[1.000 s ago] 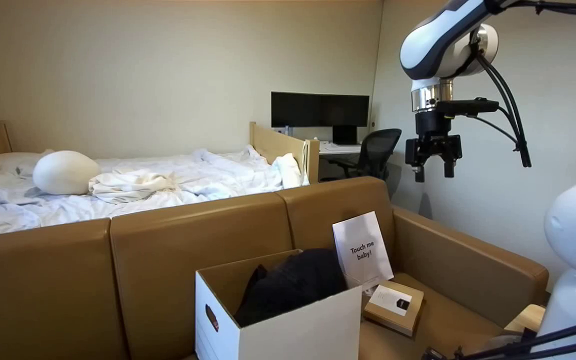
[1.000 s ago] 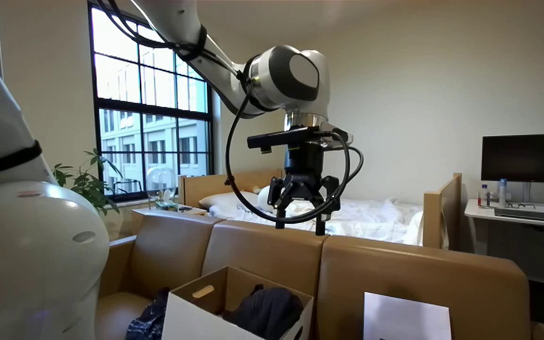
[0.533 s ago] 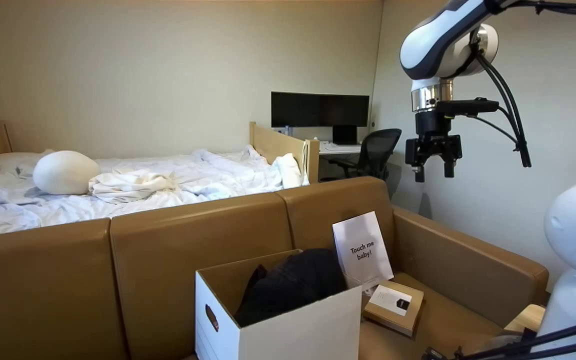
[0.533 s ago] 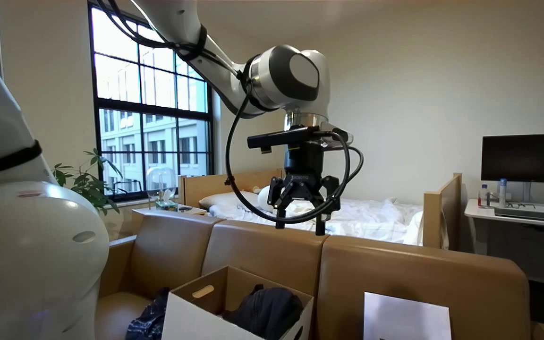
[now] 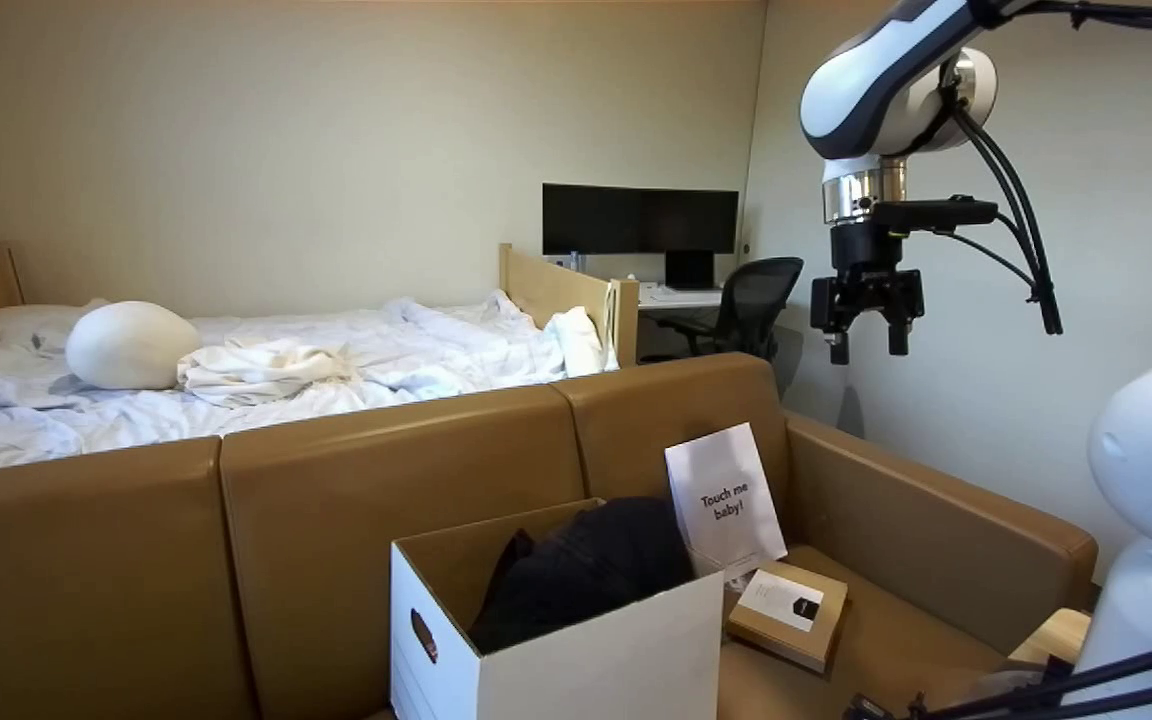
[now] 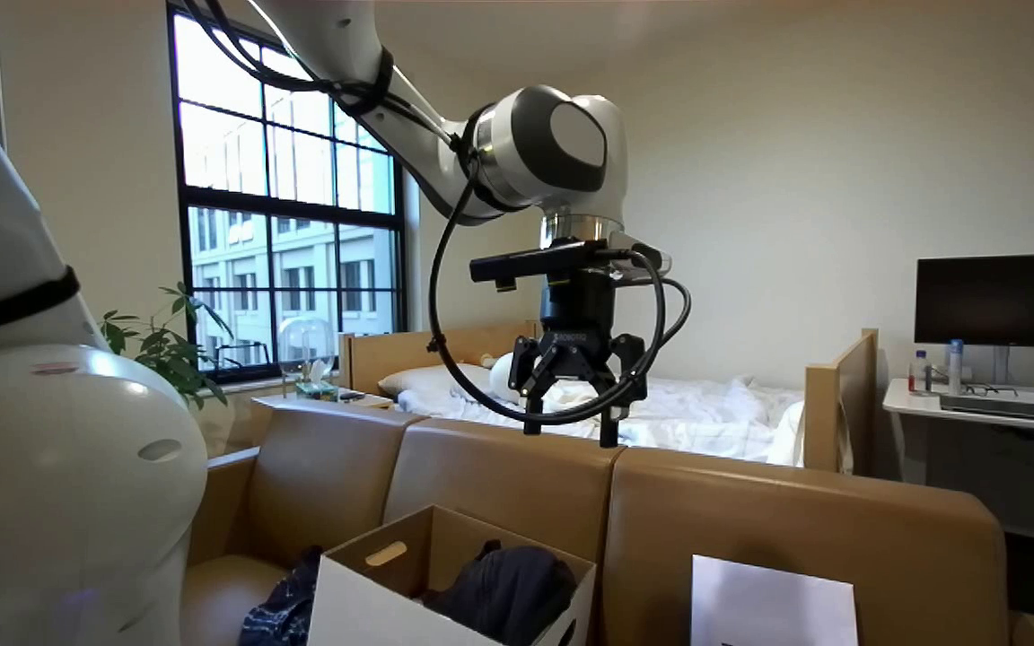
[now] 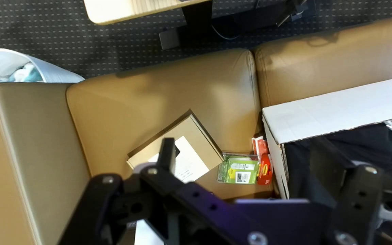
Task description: Remove the black jersey out of the box
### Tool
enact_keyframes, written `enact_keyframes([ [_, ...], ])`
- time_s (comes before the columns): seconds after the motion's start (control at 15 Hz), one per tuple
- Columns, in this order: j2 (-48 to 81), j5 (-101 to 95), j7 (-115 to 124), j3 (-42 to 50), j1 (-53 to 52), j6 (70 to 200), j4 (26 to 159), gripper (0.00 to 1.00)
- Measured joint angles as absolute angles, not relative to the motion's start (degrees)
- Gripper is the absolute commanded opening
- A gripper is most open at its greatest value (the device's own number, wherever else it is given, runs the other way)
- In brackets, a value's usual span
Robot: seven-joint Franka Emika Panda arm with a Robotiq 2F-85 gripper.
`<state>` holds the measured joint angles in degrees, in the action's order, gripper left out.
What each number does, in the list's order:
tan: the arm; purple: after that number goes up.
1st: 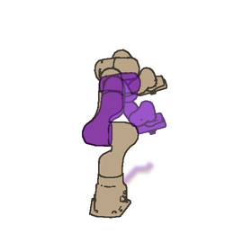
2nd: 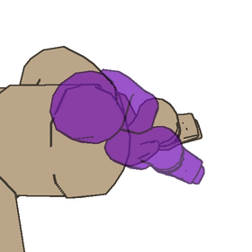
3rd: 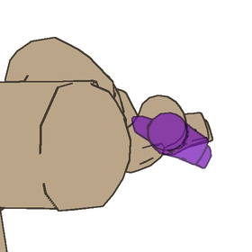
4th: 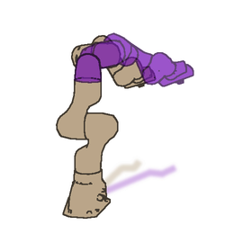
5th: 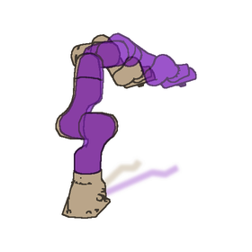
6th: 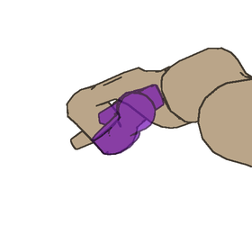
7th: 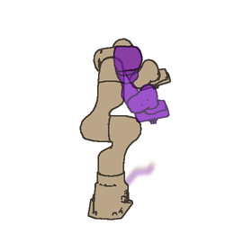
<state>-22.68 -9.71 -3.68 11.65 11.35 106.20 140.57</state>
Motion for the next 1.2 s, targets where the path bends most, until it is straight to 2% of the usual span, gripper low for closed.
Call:
enact_keyframes([
  [0.47,-19.67,-9.51,-2.83,8.59,8.43,110.25,137.91,1.0],
  [0.73,-12.3,-9.51,-2.52,5.99,5.35,114.08,132.28,1.0],
  [1.2,0.65,-9.57,-3.35,3.37,2.3,112.07,124.43,1.0],
])
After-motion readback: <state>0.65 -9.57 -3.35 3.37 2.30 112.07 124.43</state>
